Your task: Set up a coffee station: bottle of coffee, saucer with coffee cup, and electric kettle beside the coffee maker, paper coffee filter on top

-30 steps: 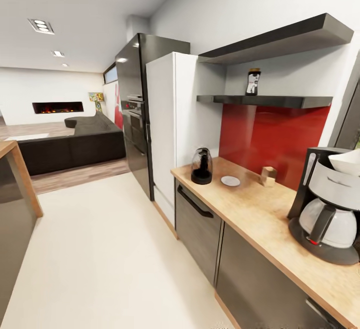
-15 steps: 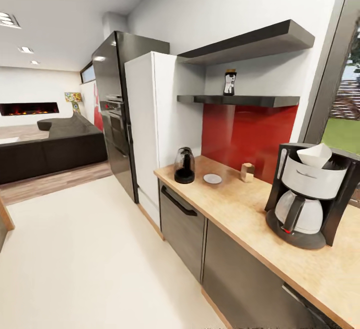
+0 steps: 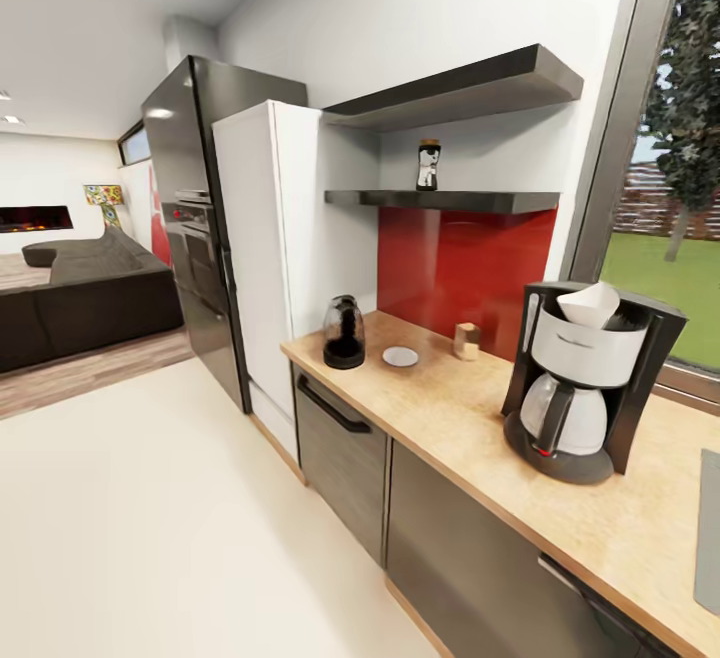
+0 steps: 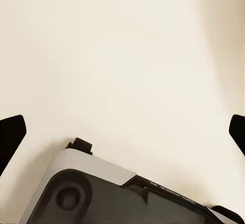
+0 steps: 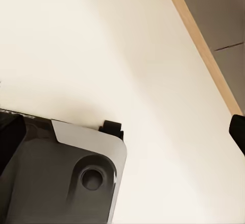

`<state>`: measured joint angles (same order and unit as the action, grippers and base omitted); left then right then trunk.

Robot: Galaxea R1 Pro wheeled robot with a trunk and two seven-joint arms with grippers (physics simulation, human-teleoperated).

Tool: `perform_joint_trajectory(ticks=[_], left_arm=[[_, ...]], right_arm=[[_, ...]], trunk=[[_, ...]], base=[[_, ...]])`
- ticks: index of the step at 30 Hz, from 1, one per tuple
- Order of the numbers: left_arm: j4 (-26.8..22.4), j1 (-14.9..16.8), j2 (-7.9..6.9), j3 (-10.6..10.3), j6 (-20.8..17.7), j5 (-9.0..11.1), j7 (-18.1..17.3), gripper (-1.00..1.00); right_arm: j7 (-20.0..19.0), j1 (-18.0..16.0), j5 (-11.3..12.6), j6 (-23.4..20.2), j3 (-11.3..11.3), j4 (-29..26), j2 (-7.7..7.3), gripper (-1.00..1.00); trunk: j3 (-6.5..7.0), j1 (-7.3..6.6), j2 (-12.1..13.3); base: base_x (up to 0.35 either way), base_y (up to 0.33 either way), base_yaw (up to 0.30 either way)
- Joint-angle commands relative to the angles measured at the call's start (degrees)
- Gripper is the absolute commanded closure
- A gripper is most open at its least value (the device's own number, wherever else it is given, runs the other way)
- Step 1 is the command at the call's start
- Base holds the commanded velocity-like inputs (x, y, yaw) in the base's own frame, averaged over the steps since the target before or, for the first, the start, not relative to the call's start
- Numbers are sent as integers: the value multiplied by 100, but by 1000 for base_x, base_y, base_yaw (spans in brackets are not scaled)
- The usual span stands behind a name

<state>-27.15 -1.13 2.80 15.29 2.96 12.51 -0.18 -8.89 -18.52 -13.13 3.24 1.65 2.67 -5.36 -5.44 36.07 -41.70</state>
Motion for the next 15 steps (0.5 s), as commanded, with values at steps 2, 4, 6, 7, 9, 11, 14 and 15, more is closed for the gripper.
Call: perform_joint_trajectory(ticks=[2,4,6,7,9,11,14,15], left_arm=[[-10,-3,2,4,3,58,-1,-100],[-10,-3,2,6,3,58,0,-100],[-10,-2,1,8,3,58,1,-100],[-10,-2,1,9,3,58,1,-100],[-10,-3,1,9,3,58,1,-100],[-10,-4,1,9,3,58,1,-100],[-10,-4,2,9,3,58,1,-100],[-10,-3,1,9,3,58,1,-100]], right_arm=[[-7,-13,-41,35,19,23,-3,-100],[-7,-12,-41,35,19,23,-2,-100],[-7,-14,-41,36,19,23,-2,-100],[-7,-13,-41,36,19,23,-4,-100],[-7,-12,-41,36,19,23,-4,-100],[-7,-14,-41,36,19,23,-4,-100],[-7,-14,-41,36,19,23,-8,-100],[-7,-13,-41,36,19,23,-8,-100]], trunk=[[-8,4,-7],[-8,4,-7],[-8,4,-7],[-8,4,-7],[-8,4,-7],[-8,4,-7],[-5,4,-7],[-4,4,-7]], base=[[214,193,-14],[229,206,-7],[237,213,-6],[205,192,-56],[156,146,-95],[91,85,-155],[13,13,-232],[5,5,-240]])
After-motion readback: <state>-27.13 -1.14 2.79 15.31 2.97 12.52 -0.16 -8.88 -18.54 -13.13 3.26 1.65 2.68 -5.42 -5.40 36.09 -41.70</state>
